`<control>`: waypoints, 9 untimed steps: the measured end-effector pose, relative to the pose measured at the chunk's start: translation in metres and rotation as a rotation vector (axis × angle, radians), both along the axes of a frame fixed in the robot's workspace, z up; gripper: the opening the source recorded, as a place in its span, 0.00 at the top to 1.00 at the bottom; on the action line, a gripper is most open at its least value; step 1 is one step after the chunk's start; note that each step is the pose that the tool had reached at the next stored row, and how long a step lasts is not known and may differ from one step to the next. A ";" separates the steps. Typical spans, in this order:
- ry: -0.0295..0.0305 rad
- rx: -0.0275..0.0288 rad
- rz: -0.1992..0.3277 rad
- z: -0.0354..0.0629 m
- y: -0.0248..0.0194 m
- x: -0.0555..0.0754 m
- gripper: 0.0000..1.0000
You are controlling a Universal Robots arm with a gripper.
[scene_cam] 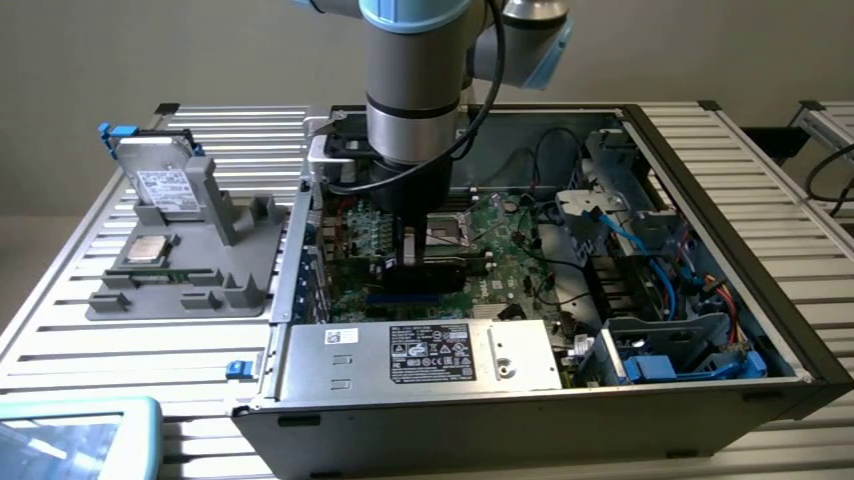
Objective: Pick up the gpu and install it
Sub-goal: 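Insert the gpu into the slot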
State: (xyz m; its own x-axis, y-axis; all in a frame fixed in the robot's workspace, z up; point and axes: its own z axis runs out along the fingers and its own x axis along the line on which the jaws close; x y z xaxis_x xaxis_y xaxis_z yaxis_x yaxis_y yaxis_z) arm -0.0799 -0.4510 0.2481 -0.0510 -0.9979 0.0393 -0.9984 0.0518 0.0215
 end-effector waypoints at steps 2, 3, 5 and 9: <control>0.0000 0.0000 -0.001 0.0000 -0.0001 0.000 0.72; 0.0000 0.0000 -0.001 0.0000 -0.0001 0.000 0.72; 0.0000 0.0000 -0.001 0.0000 -0.0008 -0.001 0.72; 0.0000 0.0002 -0.001 0.0000 -0.0018 -0.001 0.72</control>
State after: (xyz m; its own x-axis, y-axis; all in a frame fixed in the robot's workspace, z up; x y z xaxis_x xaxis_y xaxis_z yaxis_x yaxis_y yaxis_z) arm -0.0805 -0.4528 0.2481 -0.0516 -0.9979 0.0390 -0.9984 0.0524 0.0215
